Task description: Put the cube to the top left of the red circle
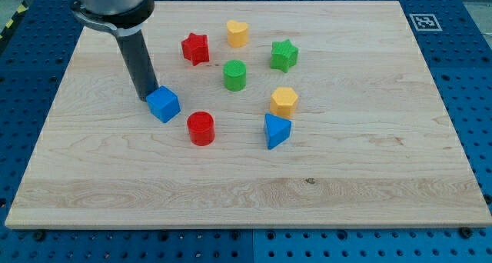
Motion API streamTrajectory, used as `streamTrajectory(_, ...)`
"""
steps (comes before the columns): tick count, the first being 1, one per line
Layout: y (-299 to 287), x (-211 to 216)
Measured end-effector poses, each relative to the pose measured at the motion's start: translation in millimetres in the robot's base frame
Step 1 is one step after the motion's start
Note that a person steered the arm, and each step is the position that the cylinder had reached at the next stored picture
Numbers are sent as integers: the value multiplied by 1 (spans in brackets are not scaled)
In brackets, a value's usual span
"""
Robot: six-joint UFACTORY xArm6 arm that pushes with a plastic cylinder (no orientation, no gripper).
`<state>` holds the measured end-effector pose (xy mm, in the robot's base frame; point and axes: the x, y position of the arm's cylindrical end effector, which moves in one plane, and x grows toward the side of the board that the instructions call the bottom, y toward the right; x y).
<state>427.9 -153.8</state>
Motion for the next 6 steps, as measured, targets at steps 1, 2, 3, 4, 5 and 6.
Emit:
streamTrajectory(1, 0, 0)
streamTrajectory(2, 0, 5)
streamTrajectory(3, 0, 13)
streamTrajectory(4, 1, 13)
streamTrajectory(5, 13, 13)
streamTrajectory(6, 23, 15)
